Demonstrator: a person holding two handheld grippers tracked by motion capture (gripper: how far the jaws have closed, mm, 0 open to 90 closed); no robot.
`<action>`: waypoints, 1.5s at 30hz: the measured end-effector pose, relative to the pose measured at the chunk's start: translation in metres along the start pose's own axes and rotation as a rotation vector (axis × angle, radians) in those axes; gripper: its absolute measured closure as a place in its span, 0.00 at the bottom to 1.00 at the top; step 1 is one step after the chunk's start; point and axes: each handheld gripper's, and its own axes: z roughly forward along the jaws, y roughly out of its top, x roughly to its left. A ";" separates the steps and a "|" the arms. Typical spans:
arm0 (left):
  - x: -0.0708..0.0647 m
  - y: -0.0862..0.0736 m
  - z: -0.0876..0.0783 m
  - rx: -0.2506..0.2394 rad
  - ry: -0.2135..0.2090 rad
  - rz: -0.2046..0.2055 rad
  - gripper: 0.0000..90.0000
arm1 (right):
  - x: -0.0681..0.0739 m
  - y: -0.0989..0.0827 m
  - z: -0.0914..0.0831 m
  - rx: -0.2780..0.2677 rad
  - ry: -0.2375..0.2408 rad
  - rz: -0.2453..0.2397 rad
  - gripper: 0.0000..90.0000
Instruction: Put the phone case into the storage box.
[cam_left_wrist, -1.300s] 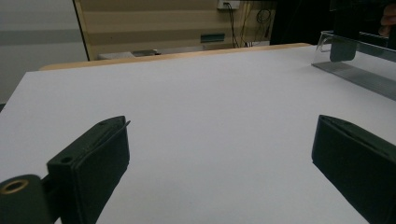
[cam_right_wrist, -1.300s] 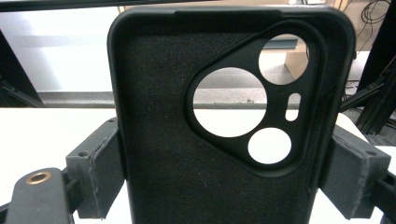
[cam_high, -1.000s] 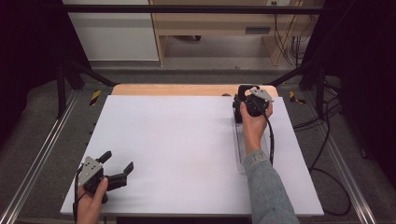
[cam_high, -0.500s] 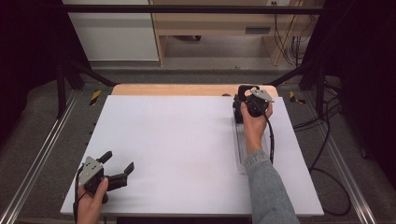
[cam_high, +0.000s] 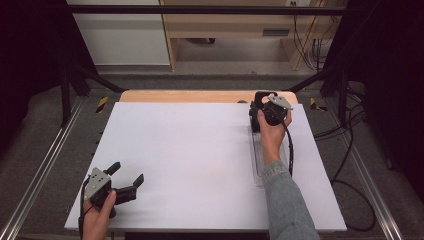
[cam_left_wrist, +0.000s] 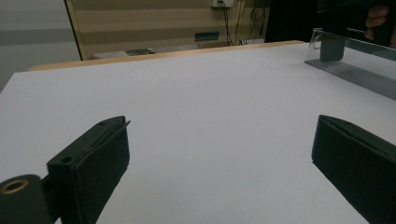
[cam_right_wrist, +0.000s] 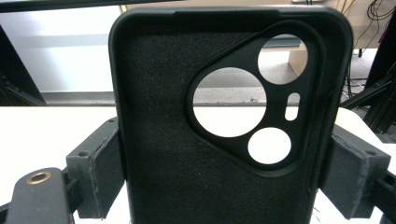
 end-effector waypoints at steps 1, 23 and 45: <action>0.000 0.000 0.000 0.000 0.000 0.000 0.05 | 0.000 0.000 0.000 -0.001 0.003 0.002 0.16; -0.001 0.001 -0.002 -0.014 0.001 0.009 0.05 | 0.000 -0.004 0.003 -0.007 0.010 -0.024 0.16; -0.002 0.002 -0.002 -0.020 0.000 0.008 0.05 | 0.003 -0.006 0.004 -0.017 -0.008 -0.059 0.15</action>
